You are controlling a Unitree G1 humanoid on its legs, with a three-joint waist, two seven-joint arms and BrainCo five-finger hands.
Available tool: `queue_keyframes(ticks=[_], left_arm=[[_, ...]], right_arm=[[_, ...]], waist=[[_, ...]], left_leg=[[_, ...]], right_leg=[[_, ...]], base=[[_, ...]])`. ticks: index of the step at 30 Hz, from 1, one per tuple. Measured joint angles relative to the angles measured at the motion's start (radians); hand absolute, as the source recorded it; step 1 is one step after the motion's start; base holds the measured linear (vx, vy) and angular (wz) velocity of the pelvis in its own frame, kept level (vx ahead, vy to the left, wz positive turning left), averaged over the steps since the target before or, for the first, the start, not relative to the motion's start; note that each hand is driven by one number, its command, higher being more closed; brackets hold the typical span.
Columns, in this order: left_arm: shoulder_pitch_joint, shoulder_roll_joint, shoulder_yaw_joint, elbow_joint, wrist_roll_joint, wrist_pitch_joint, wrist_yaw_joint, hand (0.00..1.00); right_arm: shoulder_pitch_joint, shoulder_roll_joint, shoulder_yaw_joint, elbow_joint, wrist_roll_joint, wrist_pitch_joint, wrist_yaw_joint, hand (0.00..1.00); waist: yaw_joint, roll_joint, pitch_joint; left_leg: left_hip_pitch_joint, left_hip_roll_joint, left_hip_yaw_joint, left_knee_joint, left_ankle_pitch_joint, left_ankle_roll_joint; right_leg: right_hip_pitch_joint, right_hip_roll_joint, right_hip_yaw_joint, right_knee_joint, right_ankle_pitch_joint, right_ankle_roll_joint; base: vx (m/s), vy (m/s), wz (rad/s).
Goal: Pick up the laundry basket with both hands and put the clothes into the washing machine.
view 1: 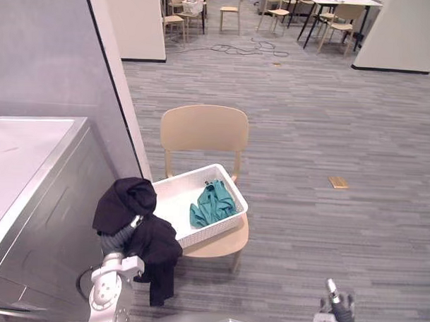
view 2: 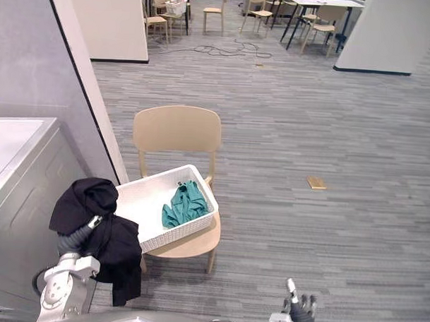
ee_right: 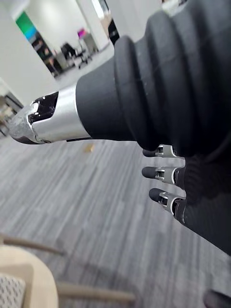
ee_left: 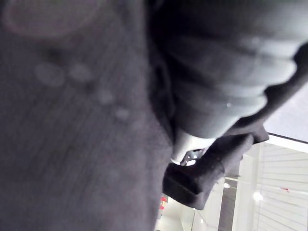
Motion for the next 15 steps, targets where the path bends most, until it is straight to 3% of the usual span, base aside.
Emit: queue_keyframes(ticks=[8, 11, 13, 15], left_arm=[[0.060, -0.019, 0.034, 0.065, -0.118, 0.014, -0.052, 1.00], [0.059, -0.020, 0.048, 0.065, -0.158, 0.014, -0.054, 1.00], [0.058, -0.019, 0.054, 0.064, -0.181, 0.014, -0.054, 1.00], [0.051, -0.018, 0.048, 0.061, -0.220, 0.015, -0.053, 1.00]], right_arm=[[-0.019, -0.004, 0.047, 0.176, -0.091, 0.043, 0.020, 0.00], [-0.047, -0.017, 0.117, 0.249, -0.092, 0.043, 0.019, 0.00], [-0.097, -0.034, 0.153, 0.279, -0.105, 0.038, 0.020, 0.00], [-0.167, -0.044, 0.158, 0.316, -0.131, 0.029, 0.016, 0.00]], waist=[[0.036, -0.003, 0.002], [0.048, -0.015, 0.027], [0.064, -0.012, 0.050], [0.069, -0.016, 0.084]], left_leg=[[-0.023, 0.019, -0.023, 0.063, -0.042, 0.000], [-0.085, 0.037, -0.105, 0.115, -0.042, -0.006], [-0.138, 0.044, -0.154, 0.138, -0.032, -0.009], [-0.213, 0.026, -0.217, 0.120, 0.021, 0.008]], right_leg=[[0.010, -0.002, -0.030, 0.044, -0.038, 0.000], [-0.009, -0.004, -0.091, 0.140, -0.095, -0.010], [-0.040, -0.006, -0.126, 0.196, -0.126, -0.019], [-0.091, -0.032, -0.194, 0.255, -0.160, -0.027]], base=[[-0.01, -0.008, 0.11], [-0.02, -0.042, 0.61], [-0.08, -0.060, 0.67], [-0.11, -0.047, 1.00]])
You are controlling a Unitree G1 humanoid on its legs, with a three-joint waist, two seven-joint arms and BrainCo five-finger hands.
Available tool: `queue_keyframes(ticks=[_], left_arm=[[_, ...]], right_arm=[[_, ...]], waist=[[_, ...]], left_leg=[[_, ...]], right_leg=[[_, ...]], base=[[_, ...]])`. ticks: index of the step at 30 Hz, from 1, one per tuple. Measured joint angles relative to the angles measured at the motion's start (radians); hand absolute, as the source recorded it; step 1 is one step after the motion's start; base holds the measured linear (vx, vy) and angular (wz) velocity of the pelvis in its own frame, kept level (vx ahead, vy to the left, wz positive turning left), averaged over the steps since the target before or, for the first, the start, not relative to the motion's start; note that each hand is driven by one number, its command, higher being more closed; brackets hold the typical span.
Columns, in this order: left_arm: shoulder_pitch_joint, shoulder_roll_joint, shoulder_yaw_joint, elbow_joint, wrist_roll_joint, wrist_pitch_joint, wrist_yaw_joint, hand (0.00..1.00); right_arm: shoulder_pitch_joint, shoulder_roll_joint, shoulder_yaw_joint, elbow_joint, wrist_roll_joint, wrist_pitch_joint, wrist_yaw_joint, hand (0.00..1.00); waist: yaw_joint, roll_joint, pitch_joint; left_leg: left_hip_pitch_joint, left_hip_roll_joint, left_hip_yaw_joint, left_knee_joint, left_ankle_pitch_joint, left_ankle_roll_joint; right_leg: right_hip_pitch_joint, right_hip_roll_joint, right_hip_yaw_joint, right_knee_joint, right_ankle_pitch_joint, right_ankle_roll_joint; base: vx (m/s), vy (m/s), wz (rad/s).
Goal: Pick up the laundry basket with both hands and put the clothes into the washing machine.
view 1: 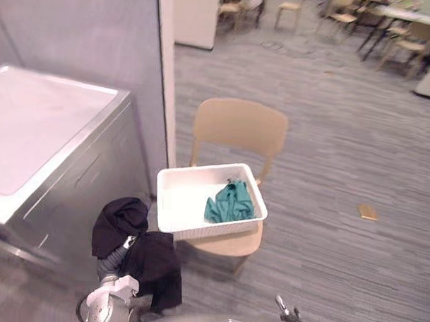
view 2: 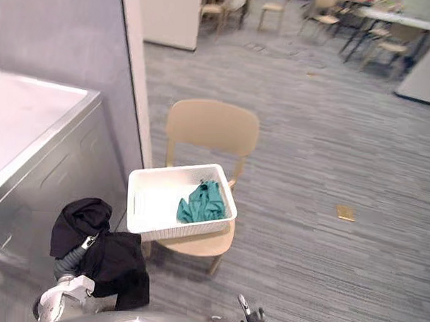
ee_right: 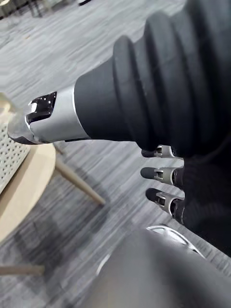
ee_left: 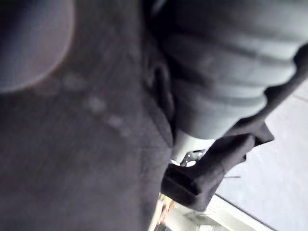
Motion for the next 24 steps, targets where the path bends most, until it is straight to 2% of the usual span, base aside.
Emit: queue_keyframes(ticks=[1, 2, 3, 4, 6, 7, 9, 10, 11, 12, 13, 14, 15, 16, 17, 18, 19, 20, 21, 22, 23, 24], left_arm=[[-0.013, 0.003, -0.016, -0.002, -0.014, 0.003, 0.002, 1.00], [-0.018, 0.007, -0.027, -0.003, -0.016, 0.004, 0.004, 1.00], [-0.032, 0.012, -0.052, -0.003, -0.017, 0.006, 0.006, 1.00], [-0.037, 0.014, -0.061, -0.004, -0.017, 0.006, 0.008, 1.00], [-0.038, 0.015, -0.063, -0.009, -0.017, 0.008, 0.012, 1.00], [-0.039, 0.021, -0.073, -0.027, -0.017, 0.009, 0.013, 1.00], [-0.034, 0.023, -0.099, -0.065, -0.018, 0.009, 0.015, 1.00], [-0.034, 0.024, -0.103, -0.071, -0.018, 0.009, 0.015, 1.00], [-0.039, 0.026, -0.110, -0.077, -0.018, 0.009, 0.014, 1.00], [-0.046, 0.028, -0.119, -0.076, -0.018, 0.010, 0.012, 1.00], [-0.055, 0.028, -0.120, -0.074, -0.019, 0.010, 0.013, 1.00], [-0.076, 0.032, -0.117, -0.068, -0.020, 0.010, 0.015, 1.00], [-0.096, 0.039, -0.113, -0.059, -0.020, 0.011, 0.016, 1.00], [-0.110, 0.041, -0.113, -0.057, -0.020, 0.012, 0.016, 1.00], [-0.125, 0.049, -0.117, -0.037, -0.020, 0.014, 0.016, 1.00], [-0.129, 0.057, -0.121, -0.029, -0.020, 0.018, 0.016, 1.00], [-0.131, 0.071, -0.136, -0.020, -0.015, 0.023, 0.015, 1.00], [-0.132, 0.077, -0.138, -0.019, -0.010, 0.024, 0.015, 1.00], [-0.140, 0.081, -0.135, -0.019, 0.002, 0.024, 0.015, 1.00], [-0.144, 0.083, -0.130, -0.019, 0.005, 0.024, 0.016, 1.00], [-0.158, 0.086, -0.124, -0.014, 0.007, 0.019, 0.025, 1.00], [-0.168, 0.095, -0.128, 0.007, 0.008, 0.015, 0.041, 1.00]], right_arm=[[-0.032, -0.008, 0.000, 0.007, 0.000, -0.006, -0.013, 0.00], [-0.046, -0.014, -0.001, 0.007, 0.000, -0.010, -0.020, 0.00], [-0.070, -0.027, 0.000, 0.007, -0.003, -0.013, -0.038, 0.00], [-0.091, -0.036, -0.001, 0.007, -0.021, -0.013, -0.044, 0.00], [-0.104, -0.035, 0.002, 0.001, -0.038, -0.014, -0.055, 0.00], [-0.108, -0.035, 0.025, 0.000, -0.038, -0.016, -0.066, 0.00], [-0.103, -0.032, 0.045, -0.008, -0.039, -0.017, -0.077, 0.00], [-0.100, -0.031, 0.046, -0.011, -0.039, -0.018, -0.077, 0.00], [-0.091, -0.029, 0.048, -0.017, -0.042, -0.020, -0.077, 0.00], [-0.086, -0.028, 0.047, -0.030, -0.067, -0.020, -0.078, 0.00], [-0.083, -0.023, 0.047, -0.032, -0.077, -0.019, -0.078, 0.00], [-0.082, -0.004, 0.039, -0.029, -0.087, -0.010, -0.081, 0.00], [-0.084, -0.005, 0.068, -0.024, -0.119, 0.009, -0.081, 0.00], [-0.086, 0.000, 0.072, -0.033, -0.124, 0.014, -0.081, 0.00], [-0.082, 0.003, 0.069, -0.049, -0.138, 0.012, -0.084, 0.00], [-0.082, 0.004, 0.064, -0.054, -0.138, 0.012, -0.085, 0.00], [-0.080, 0.003, 0.064, -0.064, -0.137, 0.012, -0.084, 0.00], [-0.080, 0.003, 0.065, -0.071, -0.137, 0.012, -0.084, 0.00], [-0.083, 0.003, 0.069, -0.080, -0.137, 0.013, -0.079, 0.00], [-0.084, 0.002, 0.075, -0.079, -0.137, 0.015, -0.077, 0.00], [-0.089, -0.006, 0.078, -0.078, -0.136, 0.017, -0.074, 0.00], [-0.086, 0.003, 0.076, -0.072, -0.134, 0.018, -0.075, 0.00]], waist=[[0.001, 0.000, 0.018], [0.000, -0.006, 0.027], [0.001, 0.006, 0.051], [0.006, 0.018, 0.062], [0.001, 0.016, 0.067], [-0.002, 0.018, 0.069], [0.001, 0.016, 0.069], [-0.003, 0.017, 0.069], [-0.009, 0.016, 0.067], [-0.009, 0.015, 0.067], [-0.008, 0.013, 0.065], [-0.006, -0.014, 0.056], [-0.004, -0.041, 0.052], [-0.001, -0.058, 0.044], [0.012, -0.053, 0.051], [0.015, -0.056, 0.049], [0.014, -0.056, 0.049], [0.013, -0.057, 0.046], [0.008, -0.037, 0.038], [0.009, -0.027, 0.035], [0.008, -0.025, 0.035], [0.003, -0.017, 0.040]], left_leg=[[-0.038, -0.024, -0.028, -0.026, 0.049, 0.020], [-0.052, -0.037, -0.034, -0.037, 0.070, 0.029], [-0.078, -0.062, -0.038, -0.058, 0.102, 0.068], [-0.101, -0.082, -0.027, -0.072, 0.107, 0.154], [-0.123, -0.068, 0.071, -0.051, 0.067, 0.237], [-0.142, -0.046, 0.130, 0.019, 0.033, 0.228], [-0.168, 0.040, 0.130, 0.278, -0.008, 0.224], [-0.165, 0.064, 0.129, 0.313, -0.017, 0.225], [-0.156, 0.105, 0.127, 0.360, -0.047, 0.209], [-0.154, 0.112, 0.128, 0.381, -0.111, 0.138], [-0.164, 0.106, 0.130, 0.395, -0.153, 0.093], [-0.204, 0.067, 0.128, 0.410, -0.183, 0.017], [-0.242, 0.043, 0.139, 0.419, -0.198, 0.015], [-0.261, 0.041, 0.142, 0.434, -0.202, 0.022], [-0.301, 0.012, 0.128, 0.484, -0.230, 0.051], [-0.310, -0.004, 0.124, 0.504, -0.244, 0.062], [-0.314, -0.049, 0.113, 0.524, -0.271, 0.093], [-0.312, -0.071, 0.113, 0.525, -0.282, 0.112], [-0.308, -0.109, 0.104, 0.512, -0.289, 0.144], [-0.305, -0.117, 0.100, 0.500, -0.287, 0.156], [-0.278, -0.132, 0.089, 0.459, -0.276, 0.173], [-0.225, -0.156, 0.086, 0.379, -0.242, 0.185]], right_leg=[[-0.025, -0.030, -0.046, 0.041, -0.019, 0.000], [-0.029, -0.045, -0.071, 0.060, -0.026, 0.001], [-0.038, -0.083, -0.118, 0.103, -0.050, -0.004], [-0.039, -0.124, -0.162, 0.139, -0.056, -0.002], [-0.022, -0.160, -0.206, 0.154, -0.056, -0.003], [0.008, -0.189, -0.246, 0.161, -0.056, -0.002], [0.071, -0.211, -0.270, 0.158, -0.043, 0.020], [0.079, -0.215, -0.278, 0.157, -0.037, 0.029], [0.095, -0.228, -0.280, 0.158, -0.026, 0.050], [0.102, -0.246, -0.280, 0.155, -0.004, 0.072], [0.103, -0.251, -0.281, 0.146, 0.012, 0.076], [0.106, -0.270, -0.286, 0.107, 0.046, 0.065], [0.110, -0.276, -0.310, 0.040, 0.110, 0.013], [0.111, -0.270, -0.322, 0.007, 0.162, -0.002], [0.122, -0.278, -0.349, -0.034, 0.287, 0.000], [0.132, -0.289, -0.356, -0.039, 0.323, -0.004], [0.151, -0.325, -0.358, -0.045, 0.394, -0.030], [0.157, -0.341, -0.356, -0.046, 0.436, -0.066], [0.139, -0.355, -0.318, -0.047, 0.565, -0.212], [0.123, -0.351, -0.280, -0.032, 0.579, -0.248], [0.076, -0.311, -0.149, 0.065, 0.431, -0.233], [0.020, -0.238, -0.021, 0.182, 0.251, -0.179]], base=[[-0.09, -0.035, 1.17], [-0.10, -0.021, 1.43], [-0.11, 0.017, 1.33], [-0.08, 0.045, 1.21], [-0.01, 0.073, 0.96], [0.00, 0.107, 0.88], [0.00, 0.142, 0.43], [0.00, 0.182, 0.18], [0.02, 0.257, 0.22], [0.03, 0.353, 0.23], [0.02, 0.515, 0.33], [0.01, 0.439, 0.44], [0.02, 0.412, 0.48], [0.06, 0.420, 0.49], [0.06, 0.448, 0.38], [0.09, 0.568, 0.55], [0.11, 0.462, 0.50], [0.15, 0.510, 0.69], [0.15, 0.385, 0.52], [0.17, 0.316, 0.53], [0.20, 0.255, 0.35], [0.20, 0.228, 0.33]])
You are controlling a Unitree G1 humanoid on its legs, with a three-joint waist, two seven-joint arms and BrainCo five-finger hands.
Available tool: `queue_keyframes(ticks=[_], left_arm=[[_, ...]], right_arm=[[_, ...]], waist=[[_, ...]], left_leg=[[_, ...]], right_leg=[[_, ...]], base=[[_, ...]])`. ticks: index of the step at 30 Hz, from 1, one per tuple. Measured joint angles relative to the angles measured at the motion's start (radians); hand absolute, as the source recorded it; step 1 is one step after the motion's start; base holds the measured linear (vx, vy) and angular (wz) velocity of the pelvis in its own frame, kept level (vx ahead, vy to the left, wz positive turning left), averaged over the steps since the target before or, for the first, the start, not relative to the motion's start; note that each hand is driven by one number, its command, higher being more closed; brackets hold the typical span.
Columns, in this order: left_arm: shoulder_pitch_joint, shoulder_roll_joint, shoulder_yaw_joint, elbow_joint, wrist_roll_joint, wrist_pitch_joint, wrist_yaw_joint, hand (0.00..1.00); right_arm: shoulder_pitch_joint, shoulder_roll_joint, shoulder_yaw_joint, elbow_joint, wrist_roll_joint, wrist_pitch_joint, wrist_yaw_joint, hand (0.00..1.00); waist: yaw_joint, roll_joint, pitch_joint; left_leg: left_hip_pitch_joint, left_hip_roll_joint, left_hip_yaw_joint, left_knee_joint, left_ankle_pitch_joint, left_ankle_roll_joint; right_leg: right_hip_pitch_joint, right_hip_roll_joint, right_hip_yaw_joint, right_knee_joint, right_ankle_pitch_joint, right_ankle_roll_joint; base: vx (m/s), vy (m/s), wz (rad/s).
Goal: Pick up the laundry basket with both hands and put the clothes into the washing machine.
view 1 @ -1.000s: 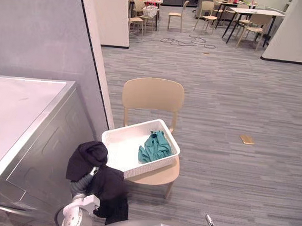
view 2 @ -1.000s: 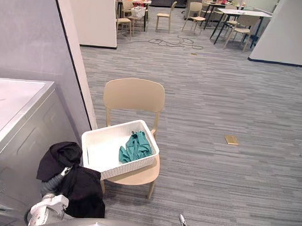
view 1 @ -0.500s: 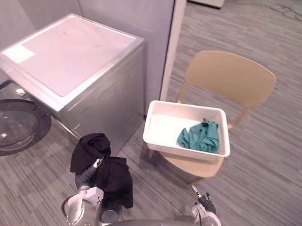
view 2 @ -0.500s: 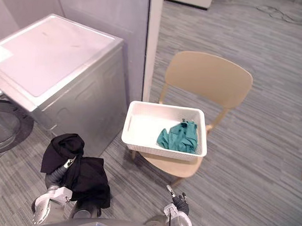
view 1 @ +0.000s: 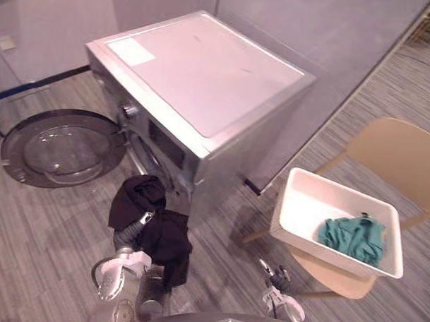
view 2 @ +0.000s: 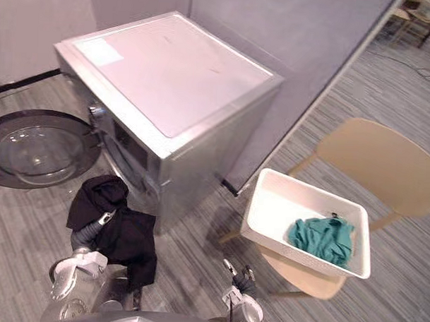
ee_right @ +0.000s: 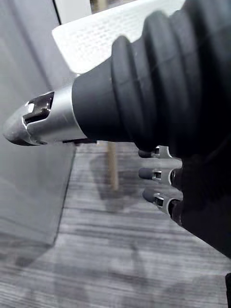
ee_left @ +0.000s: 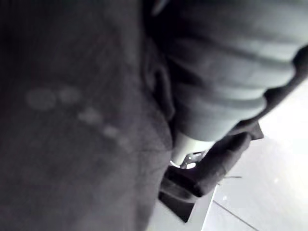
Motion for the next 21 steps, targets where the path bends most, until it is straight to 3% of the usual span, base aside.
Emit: queue_keyframes(ticks=[1, 2, 4, 6, 8, 9, 10, 14, 16, 17, 19, 21], left_arm=[[0.001, 0.005, -0.004, 0.006, 0.002, 0.000, 0.005, 1.00], [0.004, 0.005, -0.010, 0.016, 0.003, 0.000, 0.011, 1.00], [-0.005, 0.003, -0.025, 0.049, 0.014, -0.001, 0.011, 1.00], [-0.007, 0.001, -0.052, 0.089, 0.024, 0.001, 0.015, 1.00], [-0.013, -0.022, -0.061, 0.112, 0.035, 0.002, 0.016, 1.00], [-0.015, -0.033, -0.064, 0.117, 0.038, 0.002, 0.016, 1.00], [-0.028, -0.042, -0.081, 0.140, 0.038, 0.005, 0.017, 1.00], [-0.015, -0.042, -0.093, 0.159, 0.038, 0.010, 0.016, 1.00], [-0.005, -0.042, -0.090, 0.150, 0.037, 0.010, 0.016, 1.00], [0.004, -0.042, -0.091, 0.143, 0.037, 0.009, 0.014, 1.00], [0.035, -0.047, -0.087, 0.143, 0.037, 0.012, 0.012, 1.00], [0.057, -0.053, -0.078, 0.128, 0.038, 0.014, 0.018, 1.00]], right_arm=[[0.001, 0.000, -0.001, -0.001, 0.002, -0.001, 0.001, 0.00], [0.006, 0.000, -0.002, -0.003, 0.022, -0.006, 0.003, 0.00], [0.015, -0.001, -0.003, -0.002, 0.029, -0.008, 0.004, 0.00], [0.029, -0.002, -0.001, -0.001, 0.030, -0.008, 0.016, 0.00], [0.036, -0.003, -0.001, -0.001, 0.034, -0.009, 0.021, 0.00], [0.039, -0.003, 0.002, -0.001, 0.037, -0.009, 0.022, 0.00], [0.046, -0.003, -0.005, 0.005, 0.038, -0.012, 0.021, 0.00], [0.047, -0.003, 0.003, 0.019, 0.038, -0.015, 0.021, 0.00], [0.045, -0.003, 0.005, 0.021, 0.038, -0.016, 0.021, 0.00], [0.041, -0.004, 0.006, 0.019, 0.038, -0.021, 0.021, 0.00], [0.022, -0.013, 0.023, 0.019, 0.034, -0.023, 0.015, 0.00], [0.020, -0.018, 0.055, 0.013, 0.025, -0.023, 0.010, 0.00]], waist=[[-0.011, -0.004, -0.002], [-0.037, -0.014, -0.008], [-0.042, -0.025, -0.009], [-0.051, -0.029, -0.017], [-0.064, -0.038, -0.024], [-0.065, -0.065, -0.039], [-0.067, -0.054, -0.042], [-0.057, -0.031, -0.050], [-0.040, -0.027, -0.047], [-0.030, -0.012, -0.036], [-0.006, 0.005, -0.024], [-0.005, 0.004, -0.027]], left_leg=[[0.029, -0.011, -0.003, -0.046, 0.019, 0.008], [0.098, -0.035, -0.002, -0.150, 0.058, 0.016], [0.168, -0.049, 0.021, -0.219, 0.077, 0.028], [0.204, -0.058, 0.028, -0.252, 0.077, 0.025], [0.203, -0.063, 0.023, -0.248, 0.069, 0.017], [0.191, -0.074, 0.018, -0.234, 0.066, 0.008], [0.180, -0.067, 0.008, -0.220, 0.060, -0.004], [0.269, -0.021, 0.044, -0.240, 0.064, -0.038], [0.225, 0.010, 0.046, -0.060, 0.042, -0.059], [0.137, 0.043, 0.019, 0.163, 0.053, -0.053], [0.024, 0.107, -0.023, 0.402, 0.043, -0.042], [-0.001, 0.154, -0.060, 0.351, 0.034, -0.034]], right_leg=[[-0.026, 0.044, 0.045, 0.060, -0.081, 0.004], [-0.082, 0.145, 0.080, 0.187, -0.228, 0.016], [-0.138, 0.246, 0.052, 0.261, -0.333, 0.017], [-0.167, 0.327, 0.035, 0.215, -0.391, 0.019], [-0.193, 0.389, 0.091, 0.068, -0.383, 0.025], [-0.195, 0.396, 0.148, -0.039, -0.312, 0.012], [-0.177, 0.419, 0.171, -0.082, -0.317, -0.008], [-0.068, 0.473, 0.165, -0.179, -0.300, -0.017], [-0.022, 0.491, 0.183, -0.201, -0.301, -0.017], [0.014, 0.508, 0.199, -0.223, -0.306, -0.024], [0.033, 0.522, 0.256, -0.200, -0.341, -0.020], [0.028, 0.513, 0.307, -0.162, -0.373, 0.008]], base=[[0.20, 0.216, 0.38], [0.16, 0.139, 0.30], [0.16, 0.058, 0.01], [0.13, -0.027, -0.06], [0.16, -0.091, 0.16], [0.19, -0.146, 0.17], [0.26, -0.181, 0.07], [0.21, -0.117, -0.08], [0.11, -0.049, -0.22], [0.05, 0.020, -0.35], [0.04, 0.101, -0.66], [0.07, 0.154, -0.73]])
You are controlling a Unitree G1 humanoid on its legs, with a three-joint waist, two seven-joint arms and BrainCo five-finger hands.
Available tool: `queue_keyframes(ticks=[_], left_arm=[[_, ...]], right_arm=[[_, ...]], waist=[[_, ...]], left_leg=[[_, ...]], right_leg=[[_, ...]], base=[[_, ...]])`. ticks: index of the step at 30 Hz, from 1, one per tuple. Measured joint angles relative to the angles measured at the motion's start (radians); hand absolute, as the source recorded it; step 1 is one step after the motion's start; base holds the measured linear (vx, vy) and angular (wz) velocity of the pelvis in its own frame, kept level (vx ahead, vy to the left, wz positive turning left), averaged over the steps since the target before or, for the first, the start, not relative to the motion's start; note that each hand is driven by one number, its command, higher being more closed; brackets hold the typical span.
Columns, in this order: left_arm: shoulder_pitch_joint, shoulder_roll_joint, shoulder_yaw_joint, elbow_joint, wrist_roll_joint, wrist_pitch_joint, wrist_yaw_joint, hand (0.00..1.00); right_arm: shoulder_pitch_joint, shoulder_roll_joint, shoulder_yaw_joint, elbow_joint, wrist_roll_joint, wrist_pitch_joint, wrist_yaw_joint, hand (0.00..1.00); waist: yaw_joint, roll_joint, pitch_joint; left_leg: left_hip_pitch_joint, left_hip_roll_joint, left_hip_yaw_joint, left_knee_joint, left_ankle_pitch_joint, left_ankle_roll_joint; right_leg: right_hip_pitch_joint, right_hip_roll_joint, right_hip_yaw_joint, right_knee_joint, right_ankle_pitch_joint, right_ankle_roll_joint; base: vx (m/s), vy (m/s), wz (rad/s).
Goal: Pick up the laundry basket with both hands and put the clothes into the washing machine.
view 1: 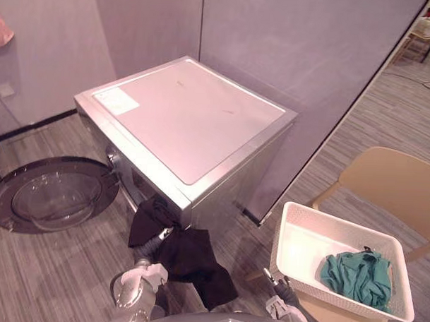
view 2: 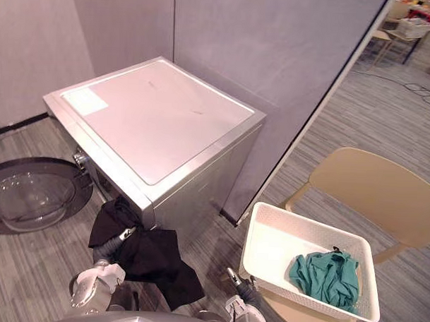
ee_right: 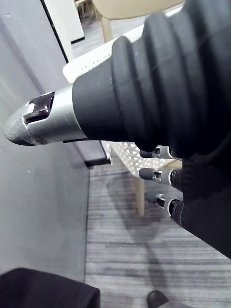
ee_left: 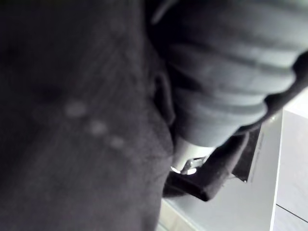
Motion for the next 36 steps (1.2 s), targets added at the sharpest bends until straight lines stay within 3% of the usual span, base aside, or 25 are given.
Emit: queue_keyframes(ticks=[3, 4, 6, 7, 8, 9, 10, 11, 12, 13, 14, 16, 17, 18, 20, 21, 22, 23, 25, 29, 31, 36], left_arm=[[0.028, 0.000, 0.000, -0.059, 0.000, 0.001, 0.002, 1.00], [0.046, 0.000, -0.003, -0.078, 0.000, 0.001, 0.001, 1.00], [0.050, 0.002, -0.019, -0.081, 0.000, 0.002, 0.001, 1.00], [0.050, 0.004, -0.034, -0.075, 0.000, 0.004, 0.000, 1.00], [0.050, 0.009, -0.048, -0.057, 0.001, 0.005, -0.003, 1.00], [0.036, 0.031, -0.038, -0.040, 0.001, 0.008, -0.001, 1.00], [0.033, 0.047, -0.046, -0.031, 0.002, 0.012, -0.001, 1.00], [0.032, 0.050, -0.056, -0.031, 0.005, 0.013, -0.003, 1.00], [0.027, 0.052, -0.061, -0.031, 0.007, 0.015, -0.003, 1.00], [0.018, 0.066, -0.072, -0.031, 0.016, 0.022, -0.003, 1.00], [0.014, 0.083, -0.083, -0.031, 0.024, 0.025, -0.004, 1.00], [0.015, 0.098, -0.090, -0.014, 0.039, 0.037, -0.010, 1.00], [0.019, 0.099, -0.081, -0.004, 0.044, 0.045, -0.007, 1.00], [0.021, 0.098, -0.081, -0.003, 0.044, 0.051, -0.001, 1.00], [0.037, 0.095, -0.078, -0.001, 0.046, 0.066, 0.014, 1.00], [0.039, 0.095, -0.078, -0.001, 0.049, 0.067, 0.020, 1.00], [0.038, 0.093, -0.077, -0.002, 0.052, 0.067, 0.021, 1.00], [0.036, 0.081, -0.072, -0.003, 0.052, 0.067, 0.021, 1.00], [0.034, 0.036, -0.044, -0.005, 0.052, 0.067, 0.021, 1.00], [0.031, 0.006, -0.026, -0.007, 0.052, 0.066, 0.017, 1.00], [0.032, 0.002, -0.001, -0.007, 0.052, 0.066, 0.006, 1.00], [0.032, 0.001, 0.007, -0.008, 0.053, 0.066, -0.013, 1.00]], right_arm=[[-0.004, 0.001, 0.022, -0.021, -0.001, 0.000, -0.010, 0.00], [0.001, -0.002, 0.020, -0.020, -0.001, -0.001, -0.011, 0.00], [0.007, -0.003, 0.015, -0.014, -0.004, -0.001, -0.012, 0.00], [0.008, -0.006, 0.007, -0.007, -0.006, 0.000, -0.012, 0.00], [0.002, -0.007, -0.020, 0.013, -0.006, 0.000, -0.012, 0.00], [-0.017, 0.009, -0.015, 0.058, -0.003, 0.010, -0.015, 0.00], [-0.019, 0.007, -0.011, 0.067, -0.005, 0.027, -0.011, 0.00], [-0.022, 0.017, -0.032, 0.062, -0.004, 0.025, -0.011, 0.00], [-0.030, 0.019, -0.043, 0.061, -0.004, 0.021, -0.012, 0.00], [-0.044, 0.020, -0.057, 0.062, -0.004, 0.019, -0.011, 0.00], [-0.048, 0.022, -0.080, 0.062, 0.002, 0.015, -0.015, 0.00], [-0.051, 0.022, -0.094, 0.066, 0.003, 0.013, -0.014, 0.00], [-0.061, 0.021, -0.084, 0.068, 0.000, 0.022, -0.014, 0.00], [-0.059, 0.021, -0.077, 0.068, -0.002, 0.023, -0.014, 0.00], [-0.053, 0.020, -0.061, 0.068, -0.006, 0.022, -0.009, 0.00], [-0.052, 0.020, -0.057, 0.069, -0.006, 0.022, -0.008, 0.00], [-0.050, 0.019, -0.051, 0.075, -0.006, 0.022, -0.004, 0.00], [-0.049, 0.019, -0.048, 0.097, -0.006, 0.020, 0.004, 0.00], [-0.035, 0.018, -0.041, 0.112, -0.006, 0.021, 0.009, 0.00], [-0.026, 0.002, -0.040, 0.103, -0.006, 0.015, 0.008, 0.00], [-0.026, -0.004, -0.016, 0.103, -0.008, 0.016, 0.009, 0.00], [-0.031, -0.006, -0.017, 0.107, -0.033, 0.017, 0.011, 0.00]], waist=[[0.002, -0.023, -0.014], [0.000, -0.033, -0.026], [-0.006, -0.031, -0.037], [-0.009, -0.013, -0.054], [-0.011, 0.013, -0.084], [-0.015, -0.037, -0.090], [-0.022, -0.075, -0.108], [-0.028, -0.074, -0.108], [-0.030, -0.072, -0.109], [-0.028, -0.064, -0.111], [-0.026, -0.054, -0.108], [-0.022, -0.039, -0.114], [-0.030, -0.036, -0.111], [-0.039, -0.034, -0.109], [-0.035, -0.029, -0.103], [-0.036, -0.026, -0.101], [-0.039, -0.022, -0.099], [-0.040, -0.023, -0.099], [-0.034, -0.034, -0.107], [-0.027, 0.004, -0.125], [-0.012, 0.011, -0.120], [-0.007, 0.002, -0.108]], left_leg=[[0.005, 0.063, -0.088, -0.258, 0.023, 0.019], [0.007, 0.078, -0.145, -0.361, 0.056, 0.023], [0.021, 0.085, -0.225, -0.486, 0.108, -0.021], [0.041, 0.084, -0.257, -0.540, 0.143, -0.078], [0.064, 0.080, -0.242, -0.566, 0.123, -0.225], [0.059, 0.027, -0.204, -0.528, 0.110, -0.206], [0.052, -0.030, -0.171, -0.484, 0.080, -0.207], [0.042, -0.063, -0.158, -0.428, 0.040, -0.190], [0.041, -0.071, -0.145, -0.407, 0.022, -0.176], [0.045, -0.077, -0.107, -0.392, -0.005, -0.149], [0.059, -0.080, -0.055, -0.392, -0.019, -0.127], [0.091, -0.081, 0.028, -0.423, -0.023, -0.092], [0.132, -0.092, 0.109, -0.465, -0.012, -0.060], [0.151, -0.101, 0.129, -0.480, -0.007, -0.049], [0.235, -0.124, 0.236, -0.539, 0.002, -0.017], [0.246, -0.126, 0.256, -0.548, -0.001, -0.008], [0.251, -0.127, 0.272, -0.550, -0.001, -0.003], [0.250, -0.134, 0.282, -0.550, 0.001, 0.001], [0.253, -0.145, 0.296, -0.559, 0.013, 0.004], [0.286, -0.144, 0.310, -0.700, 0.116, -0.008], [0.304, -0.140, 0.321, -0.714, 0.133, -0.010], [0.228, -0.150, 0.190, -0.574, 0.137, -0.004]], right_leg=[[-0.060, -0.036, 0.071, 0.094, -0.057, 0.036], [-0.090, -0.057, 0.095, 0.142, -0.083, 0.068], [-0.117, -0.095, 0.120, 0.199, -0.122, 0.105], [-0.122, -0.118, 0.135, 0.212, -0.144, 0.139], [-0.120, -0.144, 0.158, 0.211, -0.159, 0.176], [-0.116, -0.193, 0.183, 0.205, -0.156, 0.195], [-0.090, -0.249, 0.214, 0.140, -0.100, 0.213], [-0.062, -0.283, 0.236, 0.079, -0.019, 0.206], [-0.057, -0.294, 0.241, 0.063, 0.021, 0.198], [-0.068, -0.308, 0.248, 0.049, 0.105, 0.168], [-0.097, -0.321, 0.226, 0.039, 0.191, 0.110], [-0.129, -0.352, 0.125, 0.017, 0.296, 0.002], [-0.178, -0.380, 0.007, 0.103, 0.272, -0.017], [-0.184, -0.376, -0.039, 0.159, 0.234, 0.003], [-0.188, -0.297, -0.121, 0.346, 0.049, 0.085], [-0.181, -0.275, -0.134, 0.359, 0.013, 0.097], [-0.163, -0.237, -0.163, 0.342, -0.027, 0.101], [-0.131, -0.221, -0.211, 0.271, -0.060, 0.068], [-0.092, -0.205, -0.215, 0.159, -0.082, 0.045], [-0.064, -0.147, -0.195, 0.001, 0.004, 0.038], [-0.054, -0.137, -0.179, -0.021, 0.020, 0.034], [-0.074, -0.166, -0.141, -0.030, 0.034, 0.025]], base=[[0.11, 0.246, -0.64], [0.13, 0.312, -0.29], [0.24, 0.568, -0.19], [0.30, 0.758, -0.26], [0.26, 0.680, -0.23], [0.28, 0.661, -0.20], [0.26, 0.602, -0.12], [0.24, 0.597, -0.21], [0.16, 0.585, -0.35], [0.07, 0.559, -0.68], [0.05, 0.544, -0.84], [0.01, 0.468, -1.25], [-0.01, 0.460, -1.35], [-0.02, 0.456, -1.32], [-0.05, 0.201, -1.13], [-0.07, 0.098, -0.86], [-0.09, 0.045, -0.50], [-0.09, 0.024, -0.38], [-0.08, -0.015, -0.29], [-0.07, -0.023, -0.16], [-0.03, -0.015, -0.27], [-0.04, 0.011, -0.26]])
